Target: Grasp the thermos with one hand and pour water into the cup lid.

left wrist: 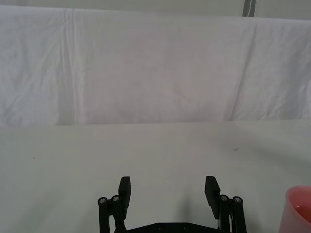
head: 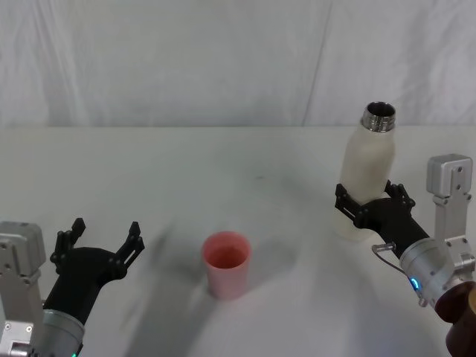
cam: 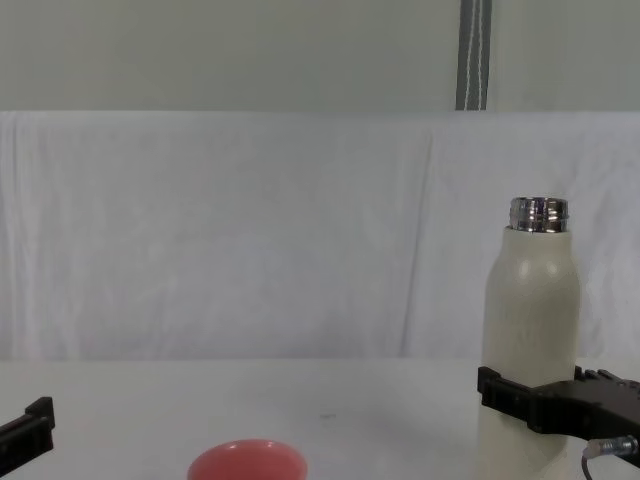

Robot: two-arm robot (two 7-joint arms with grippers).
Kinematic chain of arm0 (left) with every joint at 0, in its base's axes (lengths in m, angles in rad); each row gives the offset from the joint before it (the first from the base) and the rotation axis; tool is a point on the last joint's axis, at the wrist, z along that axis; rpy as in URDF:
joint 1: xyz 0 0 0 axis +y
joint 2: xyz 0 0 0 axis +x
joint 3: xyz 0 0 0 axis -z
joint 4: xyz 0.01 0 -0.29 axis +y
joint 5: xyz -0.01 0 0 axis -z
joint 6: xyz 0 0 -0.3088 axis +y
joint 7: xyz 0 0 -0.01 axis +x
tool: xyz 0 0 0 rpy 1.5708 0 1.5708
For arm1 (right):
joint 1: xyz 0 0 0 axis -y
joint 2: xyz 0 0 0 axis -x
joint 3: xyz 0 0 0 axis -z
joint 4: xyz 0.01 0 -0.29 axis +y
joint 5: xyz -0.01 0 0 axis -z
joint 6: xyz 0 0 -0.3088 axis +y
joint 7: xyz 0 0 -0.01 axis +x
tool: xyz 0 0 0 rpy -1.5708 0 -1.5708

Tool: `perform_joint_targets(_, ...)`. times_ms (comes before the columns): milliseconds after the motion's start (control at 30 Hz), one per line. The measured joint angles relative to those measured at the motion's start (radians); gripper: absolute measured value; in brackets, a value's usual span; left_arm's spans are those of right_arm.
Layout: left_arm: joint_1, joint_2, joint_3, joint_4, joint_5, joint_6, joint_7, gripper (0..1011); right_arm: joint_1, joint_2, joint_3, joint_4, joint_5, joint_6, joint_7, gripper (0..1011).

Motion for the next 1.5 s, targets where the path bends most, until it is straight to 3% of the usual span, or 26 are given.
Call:
perform_joint_targets(300, 0.0, 0.0, 0.0, 0.0, 0.0, 0.0, 0.0, 1001, -0.007, 0.01, -0.001, -0.036, -0.004, 0.001, 0.001, 950)
perform_joint_targets(567, 0.0, 0.0, 0.0, 0.0, 0.0, 0.0, 0.0, 1001, -0.02, 0.036, -0.016, -0.089, -0.057, 0.004, -0.013, 950)
perform_joint_targets(1133, 0.0, 0.0, 0.0, 0.0, 0.0, 0.0, 0.0, 1001, -0.062, 0.079, -0.056, -0.182, -0.29, -0.005, -0.077, 950)
perform_joint_targets(1367, 0.0, 0.0, 0.0, 0.0, 0.0, 0.0, 0.0, 1001, -0.075, 0.097, -0.098, -0.2, -0.443, -0.026, -0.118, 950)
perform_joint_targets(1500, 0.0, 0.0, 0.0, 0.0, 0.0, 0.0, 0.0, 1001, -0.081, 0.103, -0.111, -0.207, -0.5, -0.032, -0.128, 950)
